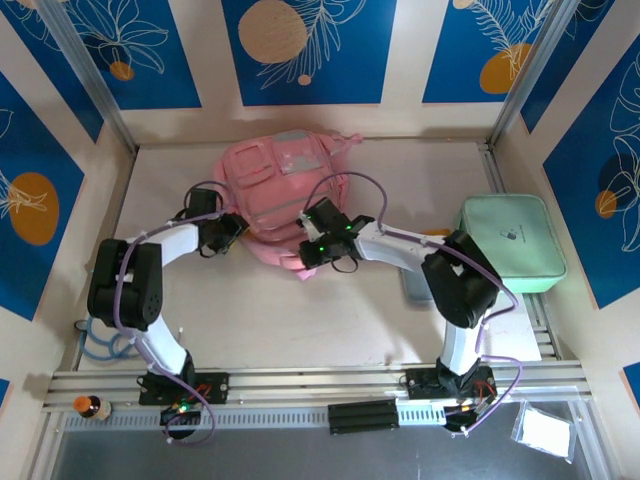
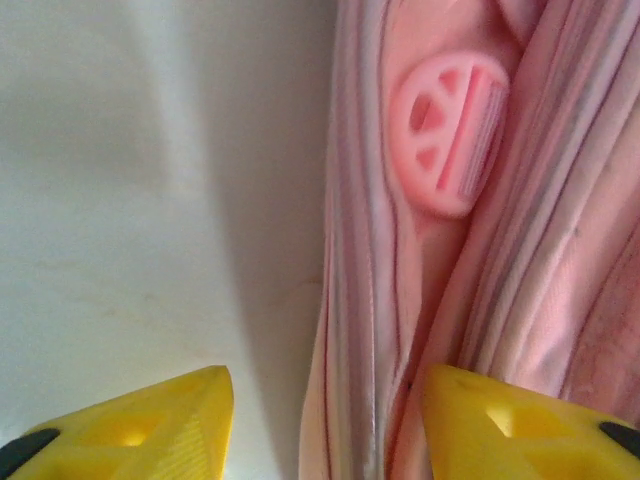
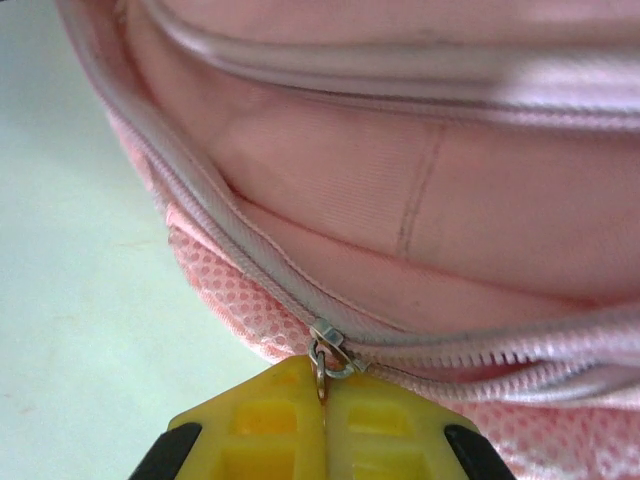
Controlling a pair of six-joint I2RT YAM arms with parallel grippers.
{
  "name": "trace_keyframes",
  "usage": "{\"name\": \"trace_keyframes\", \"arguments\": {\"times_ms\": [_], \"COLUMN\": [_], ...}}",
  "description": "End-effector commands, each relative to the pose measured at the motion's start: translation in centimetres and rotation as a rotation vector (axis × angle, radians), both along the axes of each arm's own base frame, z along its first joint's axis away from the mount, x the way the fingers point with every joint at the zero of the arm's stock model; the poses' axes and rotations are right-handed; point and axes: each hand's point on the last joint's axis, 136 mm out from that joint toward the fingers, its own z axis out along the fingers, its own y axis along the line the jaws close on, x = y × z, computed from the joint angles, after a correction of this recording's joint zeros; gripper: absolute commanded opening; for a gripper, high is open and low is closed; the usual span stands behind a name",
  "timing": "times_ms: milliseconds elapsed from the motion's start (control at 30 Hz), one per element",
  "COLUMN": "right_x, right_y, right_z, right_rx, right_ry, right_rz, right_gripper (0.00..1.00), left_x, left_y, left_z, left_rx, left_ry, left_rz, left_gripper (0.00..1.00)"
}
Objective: Pack the student bag
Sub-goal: Zip the student bag at the top-center of the table.
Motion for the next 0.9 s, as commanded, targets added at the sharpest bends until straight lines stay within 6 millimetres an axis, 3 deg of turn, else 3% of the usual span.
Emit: {"name": "trace_keyframes", "arguments": {"times_ms": [0, 233, 367, 467, 867], "right_x": [-1.5, -2.5, -2.8, -2.7, -2.9], "right_y": [4.3, 8.5, 9.0, 8.9, 8.6], "right_z": [1.2, 2.2, 2.2, 2.1, 1.7], "right_rx": [0.093, 0.161, 0.17, 0.161, 0.127], "right_ry": [0.029, 0.063, 0.079, 0.072, 0.058], "right_rz": [0.099, 0.171, 0.183, 0.178, 0.179], "right_gripper": [0.0, 0.0, 0.0, 0.0, 0.0], "left_x": [-1.0, -4.9, -6.1, -6.9, -5.5], "left_y": [1.7, 1.9, 0.6, 0.7, -1.4], "left_z": [2.1, 2.9, 3.3, 3.1, 1.9], "left_rx": [0.078, 0.049, -0.012, 0.02, 0.013], "left_ry": [-0.017, 0.043, 0.034, 0.055, 0.056], "left_rz": [0.018, 0.07, 0.075, 0.089, 0.056], "left_gripper": [0.54, 0.59, 0.59, 0.59, 0.48]}}
